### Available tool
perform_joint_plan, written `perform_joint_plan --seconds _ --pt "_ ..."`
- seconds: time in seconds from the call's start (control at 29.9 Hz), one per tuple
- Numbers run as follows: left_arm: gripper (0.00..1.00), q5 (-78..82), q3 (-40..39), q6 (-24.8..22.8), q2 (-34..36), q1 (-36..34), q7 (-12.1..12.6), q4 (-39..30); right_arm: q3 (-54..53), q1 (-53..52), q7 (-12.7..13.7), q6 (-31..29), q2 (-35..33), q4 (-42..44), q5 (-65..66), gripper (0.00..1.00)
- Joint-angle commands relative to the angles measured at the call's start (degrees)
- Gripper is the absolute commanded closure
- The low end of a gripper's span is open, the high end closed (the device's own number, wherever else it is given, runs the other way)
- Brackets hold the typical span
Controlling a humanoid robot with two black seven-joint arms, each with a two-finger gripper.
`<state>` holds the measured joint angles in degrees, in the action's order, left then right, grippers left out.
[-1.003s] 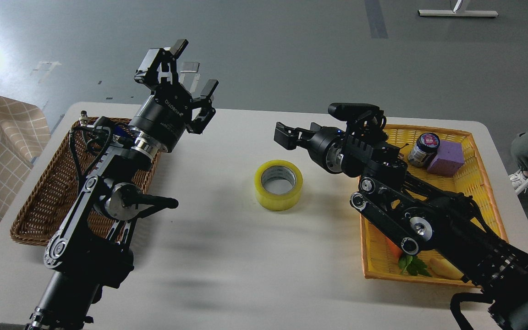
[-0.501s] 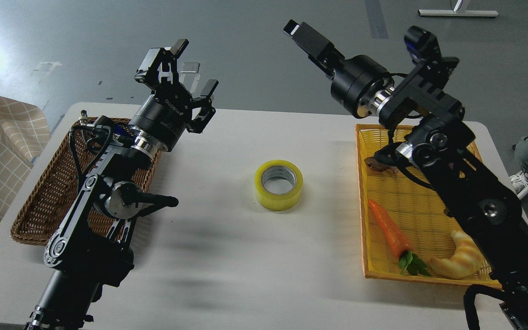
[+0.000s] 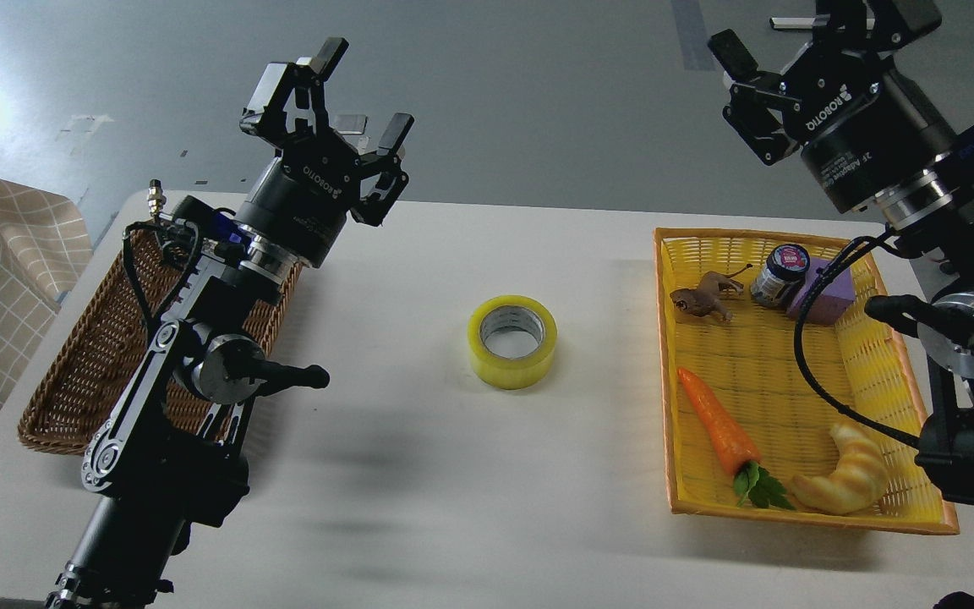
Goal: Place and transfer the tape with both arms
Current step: 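Open the right gripper and raise it away from the tape, then reach the left gripper toward the tape roll on the table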
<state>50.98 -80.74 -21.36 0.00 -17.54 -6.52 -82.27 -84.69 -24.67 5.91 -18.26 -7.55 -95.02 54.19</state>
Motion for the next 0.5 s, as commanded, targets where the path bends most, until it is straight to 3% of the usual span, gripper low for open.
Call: perform_joint_plan --seconds 0.0,0.17,0.47 --pt "0.02 0.0 0.5 -0.5 0.0 0.4 0.1 -0.1 -3.2 2.4 -1.9 -0.1 5.4 -0.8 0.0 0.0" --pt "0.02 0.0 0.6 0.3 0.0 -0.3 0.2 -2.5 -5.0 4.5 -1.9 -0.3 7.5 -0.8 -0.1 0.0" --pt "0.02 1.6 4.0 5.9 0.0 -3.0 1.0 -3.8 -5.0 6.0 -1.9 -0.7 7.5 -1.2 -2.7 0.0"
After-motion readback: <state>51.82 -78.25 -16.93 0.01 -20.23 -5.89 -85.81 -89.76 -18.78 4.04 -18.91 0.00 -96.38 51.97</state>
